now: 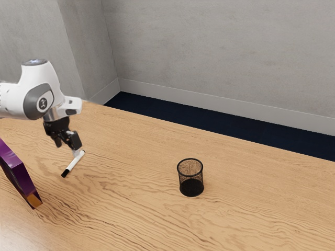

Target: Put the marker into the pen holder.

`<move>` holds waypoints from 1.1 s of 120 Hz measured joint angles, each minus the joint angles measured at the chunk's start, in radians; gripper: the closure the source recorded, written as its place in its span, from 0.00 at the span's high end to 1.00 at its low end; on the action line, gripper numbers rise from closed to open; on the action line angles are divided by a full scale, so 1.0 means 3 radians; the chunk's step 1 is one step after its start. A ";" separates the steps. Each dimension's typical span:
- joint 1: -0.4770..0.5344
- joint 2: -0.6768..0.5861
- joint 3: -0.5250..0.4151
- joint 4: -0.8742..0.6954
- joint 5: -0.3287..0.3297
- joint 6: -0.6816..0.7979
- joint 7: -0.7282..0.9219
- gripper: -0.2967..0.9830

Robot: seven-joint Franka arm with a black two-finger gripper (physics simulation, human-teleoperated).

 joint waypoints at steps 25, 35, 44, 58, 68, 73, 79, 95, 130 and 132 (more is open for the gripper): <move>0.0093 0.0529 0.0011 0.0406 0.0104 0.0286 -0.0194 0.77; 0.0154 0.0770 0.0012 0.0627 0.0117 0.0338 -0.0198 0.77; 0.0239 0.0928 0.0012 0.0745 0.0109 0.0368 -0.0198 0.73; 0.0332 0.1068 0.0013 0.0780 0.0091 0.0404 -0.0232 0.59; 0.0337 0.1200 0.0012 0.0853 0.0088 0.0423 -0.0254 0.53; 0.0350 0.1273 0.0012 0.0902 0.0088 0.0430 -0.0261 0.51; 0.0383 0.1398 0.0010 0.1039 0.0089 0.0437 -0.0267 0.49; 0.0383 0.1647 -0.0002 0.1339 0.0090 0.0447 -0.0269 0.46; 0.0396 0.1883 -0.0057 0.1528 0.0083 0.0454 -0.0262 0.45; 0.0397 0.1884 -0.0060 0.1523 0.0083 0.0455 -0.0261 0.45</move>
